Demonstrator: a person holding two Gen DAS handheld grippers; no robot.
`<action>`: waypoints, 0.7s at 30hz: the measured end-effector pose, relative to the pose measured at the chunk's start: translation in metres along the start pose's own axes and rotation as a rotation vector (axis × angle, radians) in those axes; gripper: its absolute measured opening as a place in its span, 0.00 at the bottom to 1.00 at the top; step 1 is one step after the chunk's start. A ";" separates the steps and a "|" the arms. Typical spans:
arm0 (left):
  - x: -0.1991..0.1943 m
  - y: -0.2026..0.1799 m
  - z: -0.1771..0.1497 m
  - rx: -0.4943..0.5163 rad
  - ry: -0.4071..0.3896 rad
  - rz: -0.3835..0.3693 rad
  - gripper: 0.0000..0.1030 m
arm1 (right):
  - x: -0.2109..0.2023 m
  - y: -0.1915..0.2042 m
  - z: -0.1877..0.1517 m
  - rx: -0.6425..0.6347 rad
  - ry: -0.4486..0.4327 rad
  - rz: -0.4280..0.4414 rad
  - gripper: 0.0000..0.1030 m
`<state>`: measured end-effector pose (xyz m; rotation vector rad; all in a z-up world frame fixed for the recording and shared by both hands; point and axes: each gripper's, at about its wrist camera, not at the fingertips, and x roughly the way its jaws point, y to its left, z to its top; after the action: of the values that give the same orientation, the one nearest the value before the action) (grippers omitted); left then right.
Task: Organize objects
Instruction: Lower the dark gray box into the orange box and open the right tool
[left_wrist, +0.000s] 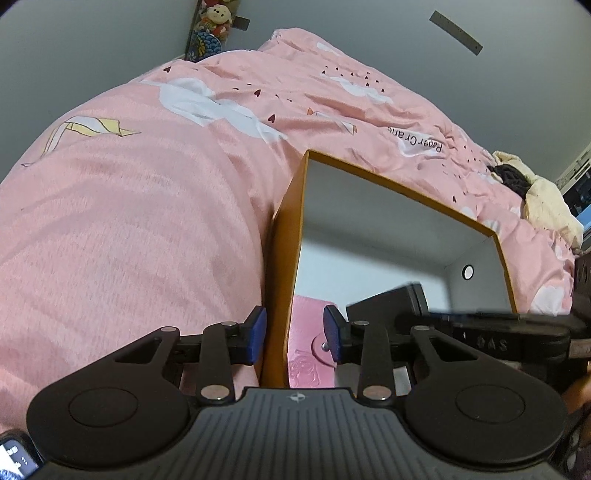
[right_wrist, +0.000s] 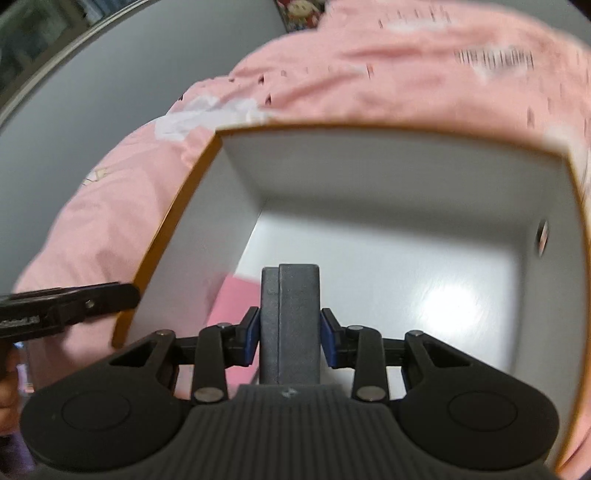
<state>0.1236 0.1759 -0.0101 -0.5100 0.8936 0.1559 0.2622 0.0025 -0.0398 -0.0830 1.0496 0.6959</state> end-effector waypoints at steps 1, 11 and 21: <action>0.001 0.000 0.001 -0.005 -0.004 -0.001 0.38 | 0.001 0.009 0.006 -0.067 -0.014 -0.043 0.35; 0.006 0.004 0.009 -0.032 -0.017 0.003 0.34 | 0.038 0.072 0.025 -0.658 -0.088 -0.168 0.35; 0.012 0.011 0.010 -0.043 -0.005 0.002 0.31 | 0.066 0.093 -0.008 -0.993 -0.074 -0.152 0.36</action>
<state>0.1346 0.1894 -0.0184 -0.5485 0.8877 0.1780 0.2232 0.1045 -0.0737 -0.9743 0.5357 1.0149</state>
